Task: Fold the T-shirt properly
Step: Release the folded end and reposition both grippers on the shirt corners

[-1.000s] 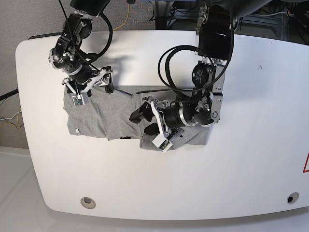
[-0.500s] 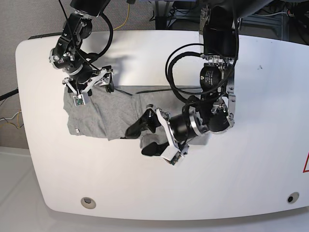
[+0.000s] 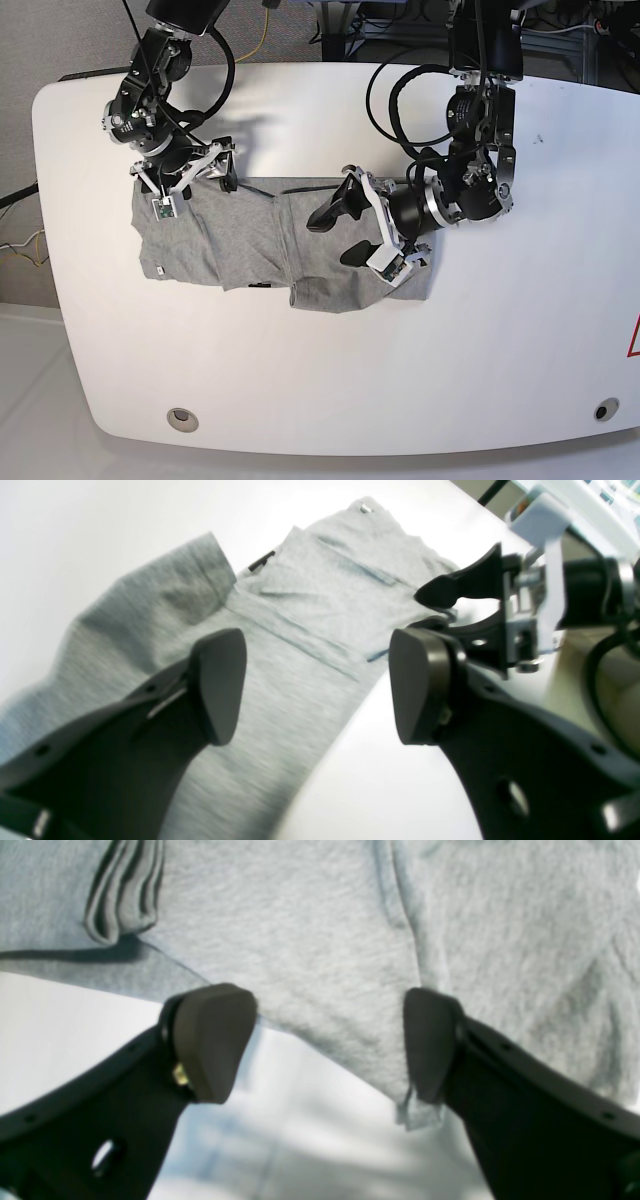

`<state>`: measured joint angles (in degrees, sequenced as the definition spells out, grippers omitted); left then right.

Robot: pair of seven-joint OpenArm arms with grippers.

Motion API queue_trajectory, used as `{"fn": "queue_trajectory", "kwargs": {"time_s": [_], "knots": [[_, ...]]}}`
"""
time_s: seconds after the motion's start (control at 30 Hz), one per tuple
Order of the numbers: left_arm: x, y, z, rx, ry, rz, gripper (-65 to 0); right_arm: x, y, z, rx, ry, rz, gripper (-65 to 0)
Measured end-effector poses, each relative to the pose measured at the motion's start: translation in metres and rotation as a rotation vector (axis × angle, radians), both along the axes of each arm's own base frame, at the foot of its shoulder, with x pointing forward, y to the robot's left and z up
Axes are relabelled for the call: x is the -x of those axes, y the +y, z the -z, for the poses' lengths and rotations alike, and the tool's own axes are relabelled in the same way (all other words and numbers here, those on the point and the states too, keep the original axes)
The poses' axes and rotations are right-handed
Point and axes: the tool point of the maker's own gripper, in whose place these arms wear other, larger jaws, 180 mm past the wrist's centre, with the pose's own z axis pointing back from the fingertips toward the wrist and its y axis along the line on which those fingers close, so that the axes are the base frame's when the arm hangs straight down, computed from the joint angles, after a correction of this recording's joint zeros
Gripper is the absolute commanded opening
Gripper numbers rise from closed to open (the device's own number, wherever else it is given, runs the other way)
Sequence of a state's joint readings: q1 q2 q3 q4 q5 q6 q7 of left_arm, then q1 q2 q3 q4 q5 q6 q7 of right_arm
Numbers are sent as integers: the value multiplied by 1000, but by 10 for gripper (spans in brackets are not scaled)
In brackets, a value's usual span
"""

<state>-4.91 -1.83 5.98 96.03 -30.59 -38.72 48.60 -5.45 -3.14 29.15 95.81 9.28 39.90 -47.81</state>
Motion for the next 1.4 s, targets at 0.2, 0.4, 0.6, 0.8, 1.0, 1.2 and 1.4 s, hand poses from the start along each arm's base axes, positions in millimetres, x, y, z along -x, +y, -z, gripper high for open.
{"fn": "queue_trajectory", "kwargs": {"time_s": [0.2, 0.4, 0.6, 0.8, 1.0, 1.2, 1.4], "knots": [[-11, 56, 62, -303, 65, -95, -239, 2, -3, 2, 4, 12, 1, -164], [-9, 98, 96, -515, 114, -136, -231, 4, -15, 4, 35, 34, -7, -167], [-2, 65, 97, -477, 106, -83, -227, 3, -46, 1, 85, 44, 12, -168], [12, 55, 107, -502, 107, -53, -234, 8, -71, 0, 139, 71, 9, -169], [20, 69, 113, -537, 111, -66, -238, 3, -80, -10, 132, 39, 18, -168], [24, 82, 99, -565, 58, -92, -240, -1, -113, -13, 159, 41, 83, -167], [18, 87, 90, -575, 27, -112, -236, -10, -124, -6, 140, 60, 112, -158]]}}
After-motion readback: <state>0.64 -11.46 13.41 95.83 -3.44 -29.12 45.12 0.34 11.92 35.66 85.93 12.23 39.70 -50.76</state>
